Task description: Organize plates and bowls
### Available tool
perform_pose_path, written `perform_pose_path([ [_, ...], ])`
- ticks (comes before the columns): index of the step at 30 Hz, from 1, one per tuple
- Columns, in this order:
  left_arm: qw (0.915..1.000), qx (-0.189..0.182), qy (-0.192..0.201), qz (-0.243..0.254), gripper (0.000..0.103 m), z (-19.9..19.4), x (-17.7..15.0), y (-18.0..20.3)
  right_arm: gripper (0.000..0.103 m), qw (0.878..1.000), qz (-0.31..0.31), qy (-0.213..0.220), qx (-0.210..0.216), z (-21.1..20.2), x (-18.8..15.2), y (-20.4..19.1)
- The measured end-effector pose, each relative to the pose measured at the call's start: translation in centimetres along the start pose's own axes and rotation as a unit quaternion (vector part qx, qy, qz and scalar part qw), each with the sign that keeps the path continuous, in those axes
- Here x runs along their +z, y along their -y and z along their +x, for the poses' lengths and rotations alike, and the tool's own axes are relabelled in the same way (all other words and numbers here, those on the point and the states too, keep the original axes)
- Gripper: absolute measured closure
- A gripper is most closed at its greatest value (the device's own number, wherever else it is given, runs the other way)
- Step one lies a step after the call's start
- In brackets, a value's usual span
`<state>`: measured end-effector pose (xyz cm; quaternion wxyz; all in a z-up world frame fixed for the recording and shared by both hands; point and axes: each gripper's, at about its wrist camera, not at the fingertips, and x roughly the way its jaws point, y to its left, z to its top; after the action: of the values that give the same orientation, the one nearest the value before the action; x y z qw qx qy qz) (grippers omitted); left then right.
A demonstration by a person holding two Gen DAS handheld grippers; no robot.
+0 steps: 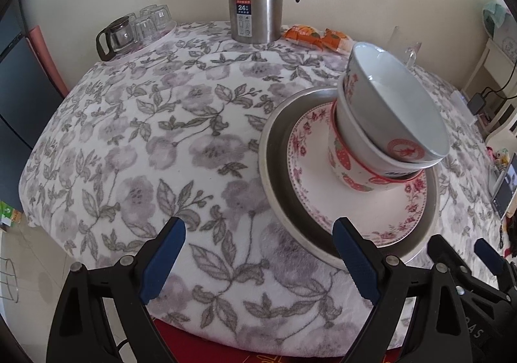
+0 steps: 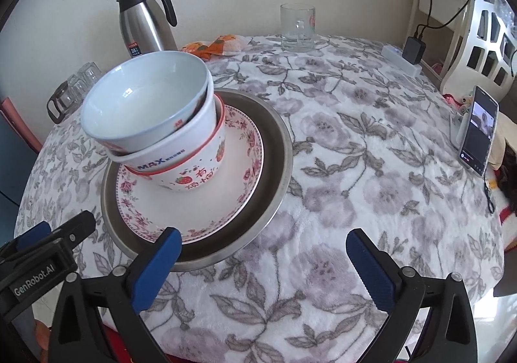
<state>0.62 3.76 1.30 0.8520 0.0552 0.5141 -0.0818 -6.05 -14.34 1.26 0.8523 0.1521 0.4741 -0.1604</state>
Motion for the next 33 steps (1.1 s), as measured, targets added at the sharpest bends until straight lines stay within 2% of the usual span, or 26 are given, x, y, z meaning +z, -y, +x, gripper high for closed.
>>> perform_pose_path([
  [3,0.9998,0.020,-0.006,0.004,0.010,0.1,-0.1,0.1,0.000,1.000,0.003,-0.002,-0.002,0.0,-0.1,0.2],
  [15,0.9992,0.040,-0.002,0.007,0.010,-0.2,-0.2,0.2,0.000,1.000,0.012,-0.001,-0.009,0.1,-0.2,1.0],
  [19,0.9978,0.063,-0.007,0.019,0.010,-0.1,-0.2,0.5,0.000,1.000,0.011,-0.001,-0.011,0.1,-0.2,1.1],
  [33,0.9981,0.055,-0.012,0.024,0.010,0.0,-0.2,0.4,0.000,1.000,0.013,-0.001,-0.013,0.2,-0.1,1.5],
])
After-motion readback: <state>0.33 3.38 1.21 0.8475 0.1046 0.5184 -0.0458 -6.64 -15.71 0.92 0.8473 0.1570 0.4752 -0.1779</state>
